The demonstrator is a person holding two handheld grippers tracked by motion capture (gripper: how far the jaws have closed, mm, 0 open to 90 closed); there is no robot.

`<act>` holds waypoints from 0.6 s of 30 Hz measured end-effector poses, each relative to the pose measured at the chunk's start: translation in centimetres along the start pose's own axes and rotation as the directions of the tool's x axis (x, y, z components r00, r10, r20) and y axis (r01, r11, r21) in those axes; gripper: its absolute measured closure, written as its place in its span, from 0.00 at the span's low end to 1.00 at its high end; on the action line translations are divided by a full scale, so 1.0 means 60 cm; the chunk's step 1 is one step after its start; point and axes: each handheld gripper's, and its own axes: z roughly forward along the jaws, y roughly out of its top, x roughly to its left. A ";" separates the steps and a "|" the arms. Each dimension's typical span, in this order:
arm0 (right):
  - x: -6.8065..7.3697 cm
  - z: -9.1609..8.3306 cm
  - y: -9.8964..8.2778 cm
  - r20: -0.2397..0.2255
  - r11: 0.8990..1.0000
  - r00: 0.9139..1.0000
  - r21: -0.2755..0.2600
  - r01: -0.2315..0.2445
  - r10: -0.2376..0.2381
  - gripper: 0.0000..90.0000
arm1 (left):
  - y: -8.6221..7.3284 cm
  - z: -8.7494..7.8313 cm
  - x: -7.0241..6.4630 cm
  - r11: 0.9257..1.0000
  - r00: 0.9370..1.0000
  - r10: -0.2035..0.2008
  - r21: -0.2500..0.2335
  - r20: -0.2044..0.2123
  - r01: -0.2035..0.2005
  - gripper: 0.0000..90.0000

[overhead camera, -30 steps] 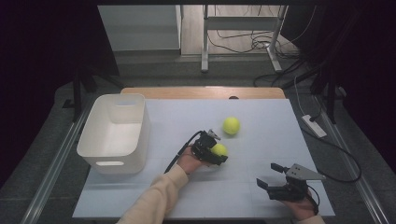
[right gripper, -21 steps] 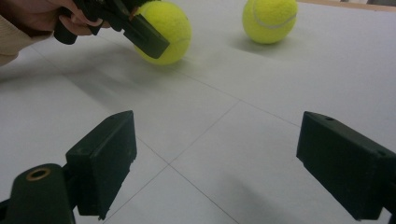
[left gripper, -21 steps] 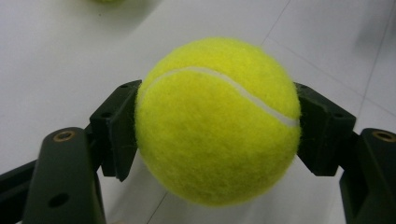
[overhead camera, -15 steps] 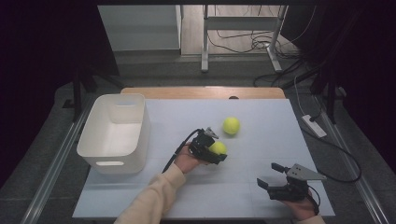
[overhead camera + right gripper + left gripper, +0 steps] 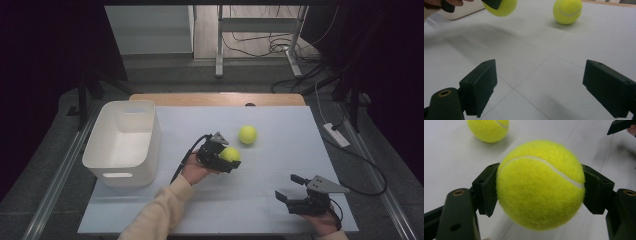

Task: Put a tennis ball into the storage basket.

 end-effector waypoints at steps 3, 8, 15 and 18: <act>0.001 0.000 0.000 0.001 1.000 1.000 0.001 0.002 -0.002 0.14 | 0.001 -0.008 0.000 1.000 1.000 0.003 -0.013 -0.004 -0.003 0.30; 0.001 0.000 0.001 0.004 1.000 1.000 -0.002 0.002 -0.002 0.14 | 0.002 -0.025 -0.001 0.999 1.000 0.011 -0.042 -0.010 -0.011 0.30; 0.001 0.000 0.001 0.007 1.000 1.000 -0.003 0.000 0.000 0.14 | 0.005 -0.047 0.000 0.997 1.000 0.010 -0.080 -0.020 -0.012 0.30; 0.001 0.001 0.001 0.008 1.000 1.000 -0.003 -0.001 0.001 0.14 | 0.006 -0.054 -0.001 0.995 1.000 0.010 -0.096 -0.020 -0.011 0.30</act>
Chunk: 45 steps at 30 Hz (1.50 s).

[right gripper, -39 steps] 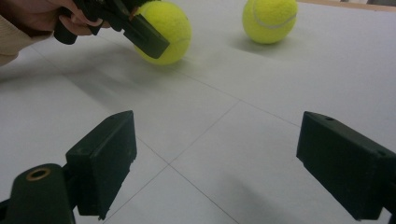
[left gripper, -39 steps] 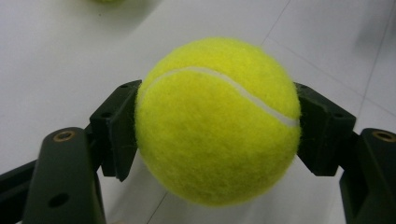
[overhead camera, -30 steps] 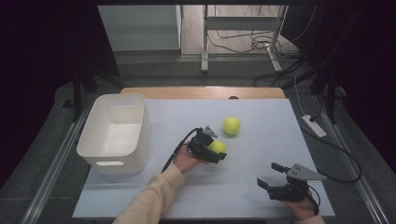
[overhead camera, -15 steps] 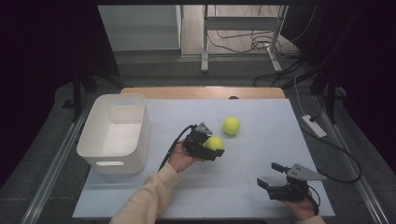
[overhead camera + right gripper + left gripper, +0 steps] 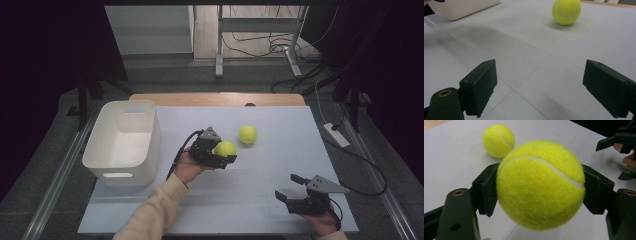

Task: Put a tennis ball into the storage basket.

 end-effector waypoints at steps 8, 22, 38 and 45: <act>0.000 0.000 0.000 0.004 1.000 1.000 -0.002 0.000 0.000 0.14 | 0.005 -0.016 0.001 1.000 1.000 -0.005 -0.026 -0.002 0.005 0.30; 0.001 -0.001 0.001 0.004 1.000 1.000 -0.009 -0.006 0.006 0.14 | 0.012 -0.039 -0.002 0.996 1.000 -0.004 -0.088 -0.016 0.003 0.30; 0.000 -0.002 0.001 0.007 1.000 1.000 -0.008 -0.002 0.003 0.14 | 0.023 -0.078 0.009 0.989 1.000 -0.014 -0.150 -0.024 0.010 0.30; 0.000 -0.002 0.001 0.008 1.000 1.000 -0.007 0.000 0.000 0.14 | 0.031 -0.094 0.013 0.985 0.999 -0.012 -0.170 -0.037 0.006 0.30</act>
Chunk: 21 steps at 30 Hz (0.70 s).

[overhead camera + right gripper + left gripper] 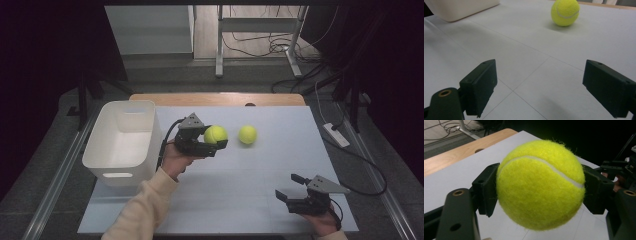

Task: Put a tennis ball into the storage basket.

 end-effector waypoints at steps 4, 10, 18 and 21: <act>0.000 -0.001 0.001 0.003 1.000 1.000 -0.006 0.002 -0.002 0.14 | 0.006 -0.008 0.002 1.000 1.000 0.003 -0.010 -0.010 -0.003 0.30; 0.001 -0.001 0.001 0.003 1.000 1.000 -0.007 0.003 -0.003 0.14 | 0.013 -0.020 0.005 1.000 1.000 0.006 -0.022 -0.018 -0.007 0.30; 0.000 -0.001 0.001 0.003 1.000 1.000 -0.007 0.002 -0.002 0.14 | 0.019 -0.034 0.013 0.999 1.000 -0.008 -0.040 -0.029 0.007 0.30; 0.001 -0.001 0.001 0.004 1.000 1.000 -0.007 0.003 -0.003 0.14 | 0.021 -0.038 0.015 0.999 0.999 -0.007 -0.043 -0.034 0.006 0.30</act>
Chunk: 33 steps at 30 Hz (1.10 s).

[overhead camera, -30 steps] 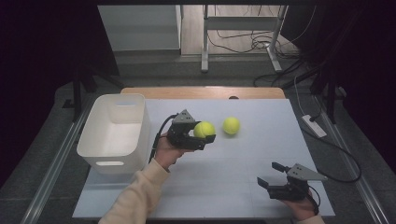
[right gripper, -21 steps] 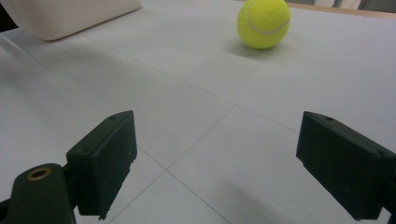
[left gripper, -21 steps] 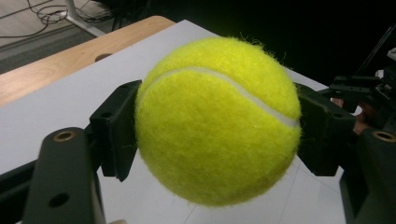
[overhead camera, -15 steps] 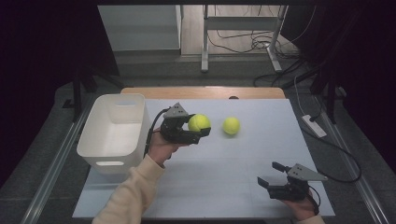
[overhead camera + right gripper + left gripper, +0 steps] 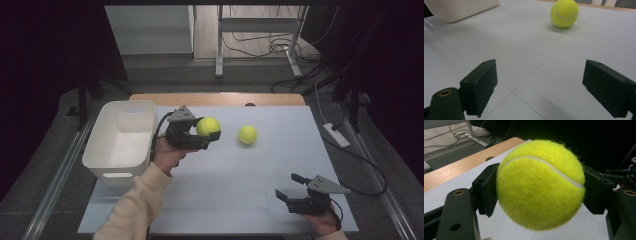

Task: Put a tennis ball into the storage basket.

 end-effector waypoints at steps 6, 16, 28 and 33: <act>0.000 0.000 0.000 0.000 1.000 1.000 -0.001 0.000 0.000 0.14 | 0.002 -0.005 0.006 1.000 1.000 -0.009 -0.007 -0.013 0.009 0.30; 0.000 0.000 0.001 0.000 1.000 1.000 0.000 0.003 -0.003 0.14 | 0.008 -0.015 0.021 1.000 0.999 -0.028 -0.012 -0.034 0.028 0.30; 0.000 -0.001 0.000 0.002 1.000 1.000 -0.004 -0.003 0.003 0.14 | 0.017 -0.024 0.031 0.999 0.997 -0.032 -0.021 -0.067 0.031 0.30; -0.002 0.000 0.000 0.004 1.000 1.000 -0.003 -0.005 0.005 0.14 | 0.021 -0.030 0.036 0.999 0.996 -0.030 -0.025 -0.081 0.029 0.30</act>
